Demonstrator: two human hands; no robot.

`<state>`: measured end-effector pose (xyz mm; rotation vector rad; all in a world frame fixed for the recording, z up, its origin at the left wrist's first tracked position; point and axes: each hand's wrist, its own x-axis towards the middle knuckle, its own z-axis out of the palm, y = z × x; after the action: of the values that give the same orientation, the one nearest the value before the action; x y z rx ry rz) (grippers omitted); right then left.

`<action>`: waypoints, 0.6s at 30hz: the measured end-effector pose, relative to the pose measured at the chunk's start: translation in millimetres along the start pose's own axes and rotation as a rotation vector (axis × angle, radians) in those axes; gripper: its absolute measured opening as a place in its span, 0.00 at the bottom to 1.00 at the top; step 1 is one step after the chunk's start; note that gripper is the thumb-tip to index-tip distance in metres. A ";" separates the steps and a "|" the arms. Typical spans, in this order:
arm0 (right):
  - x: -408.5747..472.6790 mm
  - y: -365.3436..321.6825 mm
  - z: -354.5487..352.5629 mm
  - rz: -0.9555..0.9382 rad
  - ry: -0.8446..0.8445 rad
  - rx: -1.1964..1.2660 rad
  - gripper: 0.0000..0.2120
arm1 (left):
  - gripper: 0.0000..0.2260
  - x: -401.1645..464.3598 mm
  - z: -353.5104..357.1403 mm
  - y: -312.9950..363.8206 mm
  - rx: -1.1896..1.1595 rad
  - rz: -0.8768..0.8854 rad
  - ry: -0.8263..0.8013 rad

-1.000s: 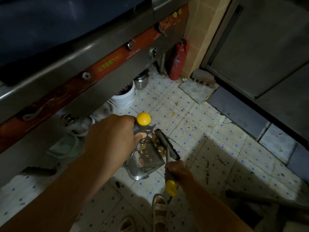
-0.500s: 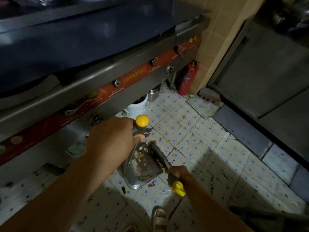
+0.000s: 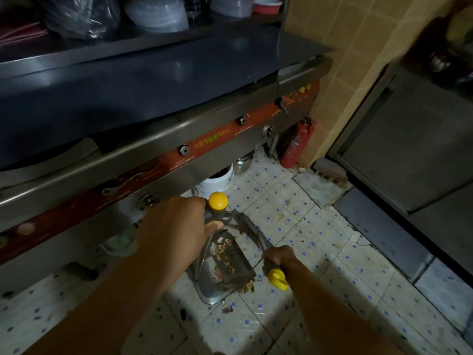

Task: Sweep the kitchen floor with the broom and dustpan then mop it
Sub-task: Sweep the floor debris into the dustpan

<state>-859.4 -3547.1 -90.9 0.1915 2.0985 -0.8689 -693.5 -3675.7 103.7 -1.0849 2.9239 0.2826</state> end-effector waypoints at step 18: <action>75.3 -51.8 -20.5 -0.093 0.043 -0.032 0.16 | 0.15 64.8 19.6 17.2 -0.113 0.032 0.068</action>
<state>-942.4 -3584.9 -112.4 0.0975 2.1746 -0.8921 -755.0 -3701.4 82.6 -1.0833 3.0210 0.4241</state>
